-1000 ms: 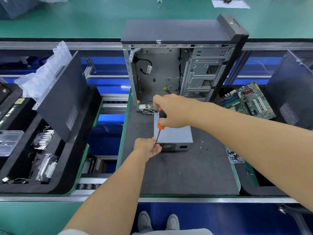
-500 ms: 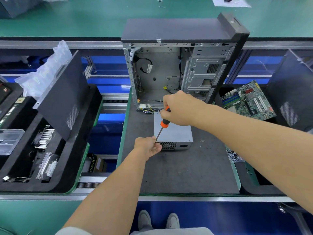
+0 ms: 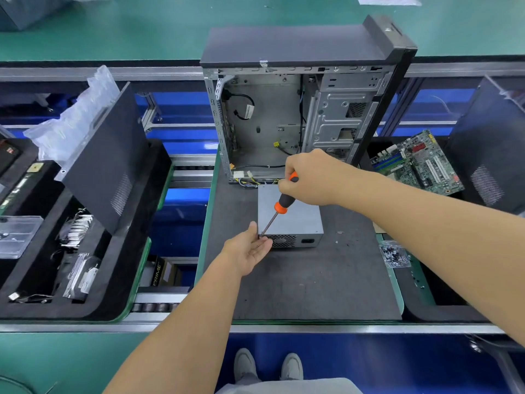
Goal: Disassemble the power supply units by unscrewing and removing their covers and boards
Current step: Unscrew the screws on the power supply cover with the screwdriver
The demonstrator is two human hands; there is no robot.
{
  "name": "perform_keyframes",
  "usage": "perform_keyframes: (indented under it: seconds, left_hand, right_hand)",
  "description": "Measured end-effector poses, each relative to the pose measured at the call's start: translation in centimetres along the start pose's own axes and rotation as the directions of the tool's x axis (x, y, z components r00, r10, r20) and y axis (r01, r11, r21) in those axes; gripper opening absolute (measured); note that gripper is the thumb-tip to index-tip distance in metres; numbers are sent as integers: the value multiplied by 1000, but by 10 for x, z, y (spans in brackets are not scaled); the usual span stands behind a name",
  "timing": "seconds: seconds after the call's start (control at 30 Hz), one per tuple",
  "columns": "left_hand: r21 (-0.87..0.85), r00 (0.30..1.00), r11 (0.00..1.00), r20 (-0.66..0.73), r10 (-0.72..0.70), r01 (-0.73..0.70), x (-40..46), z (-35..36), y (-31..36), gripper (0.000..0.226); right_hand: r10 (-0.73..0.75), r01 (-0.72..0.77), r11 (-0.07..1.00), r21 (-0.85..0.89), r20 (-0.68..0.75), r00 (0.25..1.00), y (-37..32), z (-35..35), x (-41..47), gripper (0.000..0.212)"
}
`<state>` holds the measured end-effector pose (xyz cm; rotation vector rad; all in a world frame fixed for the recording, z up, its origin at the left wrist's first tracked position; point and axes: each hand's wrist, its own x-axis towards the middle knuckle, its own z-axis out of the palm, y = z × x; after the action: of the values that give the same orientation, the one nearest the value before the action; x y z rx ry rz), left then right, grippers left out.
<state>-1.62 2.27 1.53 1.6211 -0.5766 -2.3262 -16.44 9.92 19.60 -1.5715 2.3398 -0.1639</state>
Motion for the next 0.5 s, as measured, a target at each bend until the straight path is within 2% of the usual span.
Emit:
perform_keyframes:
  seconds: [0.17,0.43,0.5]
  left_hand:
    - [-127,998,991,51,-41,47,-1,-5,-3,7]
    - [-157,997,987,69,-24,35,-7,-10,-14,6]
    - [-159,999,987,47,-27,34,-5,-11,-19,4]
  right_hand:
    - [24,-24,999,31,5,1000,5,5,-5,28]
    - [30,-30,995,92,1,1000,17,9,-15,32]
    - [42,-40,993,115,-12,999,21,10,-18,28]
